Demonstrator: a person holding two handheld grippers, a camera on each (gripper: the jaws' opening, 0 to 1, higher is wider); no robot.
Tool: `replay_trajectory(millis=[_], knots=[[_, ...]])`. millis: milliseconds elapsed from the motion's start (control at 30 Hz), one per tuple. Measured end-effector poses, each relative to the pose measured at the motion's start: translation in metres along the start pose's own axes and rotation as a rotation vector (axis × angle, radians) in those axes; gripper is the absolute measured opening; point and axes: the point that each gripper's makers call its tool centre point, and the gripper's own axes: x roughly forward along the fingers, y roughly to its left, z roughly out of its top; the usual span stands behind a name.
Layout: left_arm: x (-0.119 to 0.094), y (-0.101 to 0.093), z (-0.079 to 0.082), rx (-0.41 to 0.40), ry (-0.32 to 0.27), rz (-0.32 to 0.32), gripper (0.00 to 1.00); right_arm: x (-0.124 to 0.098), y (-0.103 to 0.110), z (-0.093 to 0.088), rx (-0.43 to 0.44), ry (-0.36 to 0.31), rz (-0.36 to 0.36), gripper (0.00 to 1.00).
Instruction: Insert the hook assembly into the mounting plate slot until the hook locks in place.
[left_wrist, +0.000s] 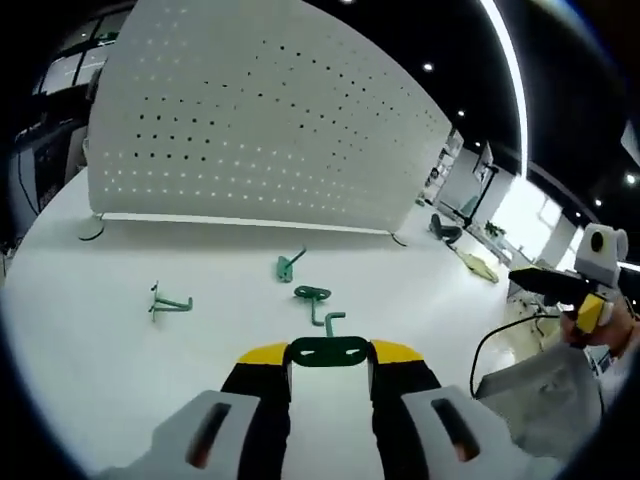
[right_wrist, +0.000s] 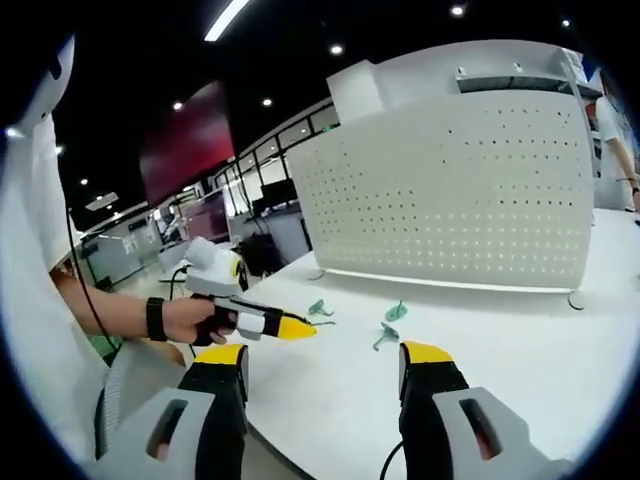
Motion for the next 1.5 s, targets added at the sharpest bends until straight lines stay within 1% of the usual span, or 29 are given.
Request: replay_trajectory(millis=[100, 167, 233, 333, 400, 433, 467, 500, 667, 767, 933, 1067, 1133, 1233, 1400, 1467, 1500], knots=[[-0.003, -0.008, 0.001, -0.054, -0.004, -0.027, 0.31, 0.0, 0.001, 0.002, -0.006, -0.004, 0.005, 0.61], [-0.004, -0.011, 0.0, -0.075, -0.003, -0.039, 0.31, 0.0, 0.002, 0.002, -0.002, -0.01, 0.008, 0.61], [-0.006, -0.017, 0.0, -0.08, 0.0, -0.052, 0.31, -0.001, 0.003, 0.005, 0.025, -0.032, 0.016, 0.6], [-0.008, -0.024, -0.001, -0.091, 0.005, -0.076, 0.31, -0.001, 0.002, 0.005, 0.024, -0.037, 0.014, 0.59], [-0.01, -0.032, 0.002, -0.12, -0.009, -0.116, 0.31, -0.002, 0.001, 0.004, 0.015, -0.033, 0.013, 0.57], [-0.011, -0.038, 0.003, -0.164, -0.011, -0.141, 0.31, -0.002, 0.001, 0.004, 0.013, -0.032, 0.014, 0.57], [-0.012, -0.042, 0.003, -0.185, -0.01, -0.16, 0.31, -0.002, 0.001, 0.004, 0.012, -0.033, 0.014, 0.56], [-0.013, -0.043, 0.004, -0.187, -0.012, -0.17, 0.31, -0.002, 0.0, 0.005, 0.012, -0.035, 0.014, 0.56], [-0.017, -0.05, 0.006, -0.184, -0.014, -0.179, 0.31, -0.003, -0.001, 0.005, 0.003, -0.035, 0.016, 0.54], [-0.02, -0.056, 0.01, -0.232, -0.014, -0.21, 0.31, -0.002, -0.002, 0.006, -0.005, -0.033, 0.02, 0.53], [-0.027, -0.062, 0.018, -0.309, -0.039, -0.255, 0.31, 0.001, -0.001, 0.007, -0.032, -0.022, 0.034, 0.5], [-0.03, -0.07, 0.021, -0.302, -0.033, -0.274, 0.31, 0.002, 0.0, 0.009, -0.041, -0.026, 0.051, 0.47], [-0.032, -0.077, 0.022, -0.334, -0.015, -0.315, 0.31, 0.003, 0.0, 0.009, -0.052, -0.017, 0.056, 0.46], [-0.036, -0.084, 0.026, -0.372, -0.014, -0.361, 0.31, 0.003, 0.001, 0.011, -0.067, -0.016, 0.065, 0.45], [-0.039, -0.091, 0.024, -0.374, 0.011, -0.387, 0.31, 0.003, 0.0, 0.013, -0.082, -0.015, 0.076, 0.42], [-0.041, -0.096, 0.025, -0.391, 0.02, -0.412, 0.31, 0.003, 0.0, 0.013, -0.087, -0.012, 0.081, 0.41], [-0.041, -0.097, 0.025, -0.397, 0.025, -0.419, 0.31, 0.003, 0.002, 0.014, -0.093, -0.012, 0.097, 0.39]])
